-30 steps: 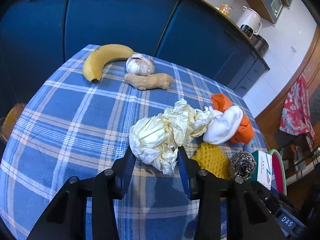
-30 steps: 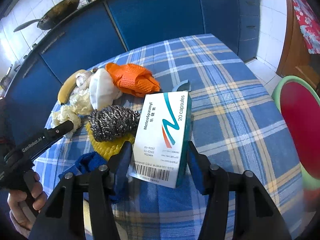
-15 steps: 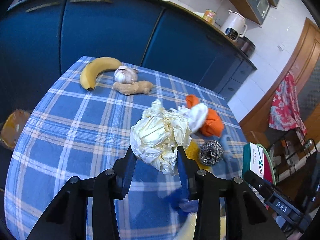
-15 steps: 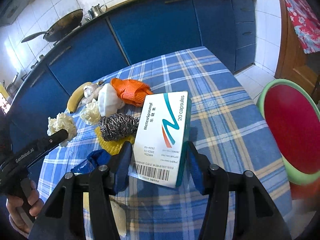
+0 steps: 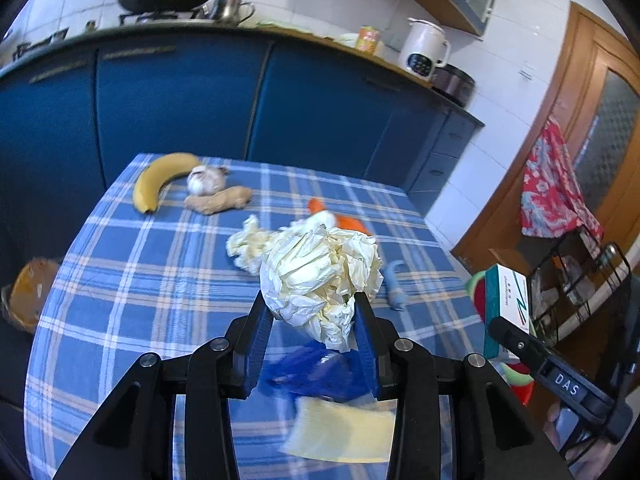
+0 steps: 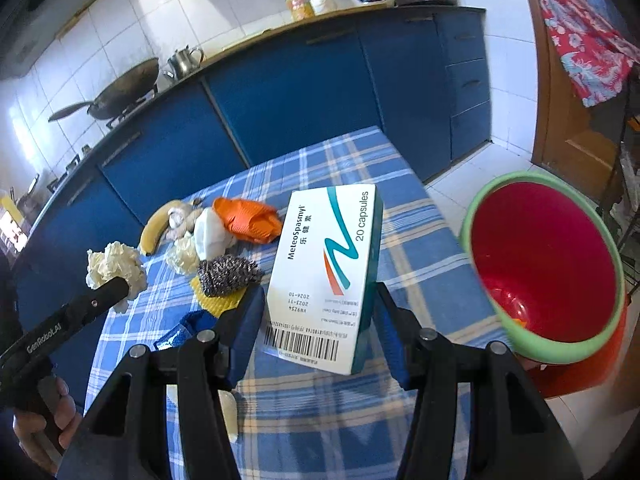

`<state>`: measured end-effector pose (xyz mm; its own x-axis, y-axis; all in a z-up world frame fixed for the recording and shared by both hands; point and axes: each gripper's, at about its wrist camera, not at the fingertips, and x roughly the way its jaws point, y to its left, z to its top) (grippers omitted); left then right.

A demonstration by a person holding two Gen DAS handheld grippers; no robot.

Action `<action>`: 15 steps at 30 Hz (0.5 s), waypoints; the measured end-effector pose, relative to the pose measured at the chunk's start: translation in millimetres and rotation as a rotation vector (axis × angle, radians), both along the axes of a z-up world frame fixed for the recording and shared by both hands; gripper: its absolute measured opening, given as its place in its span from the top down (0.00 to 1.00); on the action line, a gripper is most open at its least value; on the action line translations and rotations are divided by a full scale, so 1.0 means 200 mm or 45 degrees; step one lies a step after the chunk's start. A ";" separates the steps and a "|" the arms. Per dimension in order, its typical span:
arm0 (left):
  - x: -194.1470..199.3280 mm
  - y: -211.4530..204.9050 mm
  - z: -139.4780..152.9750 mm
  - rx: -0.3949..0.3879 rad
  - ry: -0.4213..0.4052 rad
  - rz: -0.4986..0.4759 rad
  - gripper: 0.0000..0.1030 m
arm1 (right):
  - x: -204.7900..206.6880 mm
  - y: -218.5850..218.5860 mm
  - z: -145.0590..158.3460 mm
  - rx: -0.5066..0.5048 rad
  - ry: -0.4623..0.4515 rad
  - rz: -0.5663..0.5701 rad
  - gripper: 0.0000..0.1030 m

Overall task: Collect trash
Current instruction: 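Carry the tissue and medicine box over the bucket and release the box from the right tool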

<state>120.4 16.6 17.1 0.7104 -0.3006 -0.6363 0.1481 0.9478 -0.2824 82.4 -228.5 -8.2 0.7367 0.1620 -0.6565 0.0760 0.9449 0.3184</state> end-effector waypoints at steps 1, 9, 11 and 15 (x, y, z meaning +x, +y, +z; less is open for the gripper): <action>-0.02 -0.03 0.02 0.007 -0.012 -0.014 0.60 | -0.01 -0.02 0.01 0.003 -0.005 -0.008 0.45; -0.10 -0.19 0.08 0.033 -0.038 -0.098 0.60 | -0.12 -0.17 0.07 0.009 -0.049 -0.078 0.45; -0.11 -0.24 0.10 0.037 -0.041 -0.124 0.60 | -0.15 -0.21 0.08 0.005 -0.057 -0.101 0.45; -0.12 -0.36 0.12 0.055 -0.053 -0.182 0.60 | -0.19 -0.30 0.09 0.009 -0.064 -0.134 0.45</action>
<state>97.3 -54.7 41.8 0.6885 -0.3735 -0.6216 0.2933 0.9274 -0.2324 44.5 -288.9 10.4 0.7817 0.0869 -0.6175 0.1582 0.9302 0.3312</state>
